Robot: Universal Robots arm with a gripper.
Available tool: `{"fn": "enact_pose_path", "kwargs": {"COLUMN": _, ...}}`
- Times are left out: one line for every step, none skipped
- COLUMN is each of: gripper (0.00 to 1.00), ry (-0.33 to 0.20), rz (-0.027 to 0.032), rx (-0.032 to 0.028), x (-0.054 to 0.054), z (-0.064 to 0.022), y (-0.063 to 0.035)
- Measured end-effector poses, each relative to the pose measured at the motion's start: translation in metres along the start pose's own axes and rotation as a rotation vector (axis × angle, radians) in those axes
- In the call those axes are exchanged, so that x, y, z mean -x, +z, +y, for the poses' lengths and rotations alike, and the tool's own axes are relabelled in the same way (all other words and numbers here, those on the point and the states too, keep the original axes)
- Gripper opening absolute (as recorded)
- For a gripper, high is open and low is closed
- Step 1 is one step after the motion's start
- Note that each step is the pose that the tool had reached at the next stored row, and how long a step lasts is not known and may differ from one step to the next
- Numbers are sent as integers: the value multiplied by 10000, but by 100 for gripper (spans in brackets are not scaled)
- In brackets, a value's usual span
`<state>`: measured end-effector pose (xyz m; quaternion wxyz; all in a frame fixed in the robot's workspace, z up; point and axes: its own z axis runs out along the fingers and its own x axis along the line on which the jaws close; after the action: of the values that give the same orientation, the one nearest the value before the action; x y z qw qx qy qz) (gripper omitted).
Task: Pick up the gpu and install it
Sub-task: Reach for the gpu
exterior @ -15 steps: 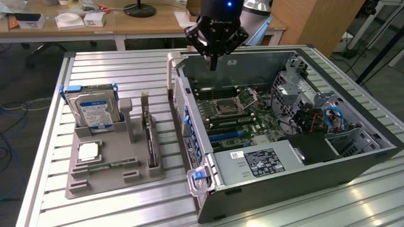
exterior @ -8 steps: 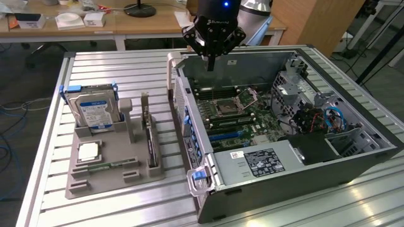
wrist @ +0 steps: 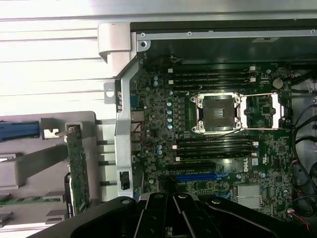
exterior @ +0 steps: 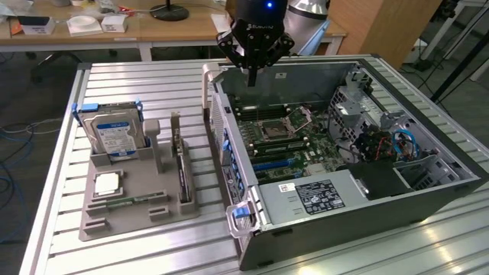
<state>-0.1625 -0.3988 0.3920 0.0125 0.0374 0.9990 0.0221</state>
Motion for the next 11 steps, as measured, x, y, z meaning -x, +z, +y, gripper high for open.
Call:
{"fn": "enact_pose_path", "kwargs": {"gripper": 11, "ry": 0, "rz": 0, "rx": -1, "x": -8, "z": -1, "y": 0}}
{"fn": "enact_pose_path", "kwargs": {"gripper": 11, "ry": 0, "rz": 0, "rx": 0, "x": -16, "z": -1, "y": 0}}
{"fn": "enact_pose_path", "kwargs": {"gripper": 11, "ry": 0, "rz": 0, "rx": 0, "x": -23, "z": -2, "y": 0}}
{"fn": "enact_pose_path", "kwargs": {"gripper": 11, "ry": -1, "rz": 0, "rx": 0, "x": -31, "z": -2, "y": 0}}
{"fn": "enact_pose_path", "kwargs": {"gripper": 11, "ry": 0, "rz": 0, "rx": -1, "x": -40, "z": -3, "y": -1}}
{"fn": "enact_pose_path", "kwargs": {"gripper": 11, "ry": 0, "rz": 0, "rx": 0, "x": -49, "z": -4, "y": 0}}
{"fn": "enact_pose_path", "kwargs": {"gripper": 11, "ry": 0, "rz": 0, "rx": -1, "x": -57, "z": -4, "y": -1}}
{"fn": "enact_pose_path", "kwargs": {"gripper": 11, "ry": -1, "rz": 0, "rx": 0, "x": -65, "z": -5, "y": 0}}
{"fn": "enact_pose_path", "kwargs": {"gripper": 11, "ry": 0, "rz": 0, "rx": 0, "x": -75, "z": -6, "y": 0}}
{"fn": "enact_pose_path", "kwargs": {"gripper": 11, "ry": 0, "rz": 0, "rx": 0, "x": -83, "z": -6, "y": 0}}
{"fn": "enact_pose_path", "kwargs": {"gripper": 11, "ry": -1, "rz": 1, "rx": -1, "x": -92, "z": -7, "y": -1}}
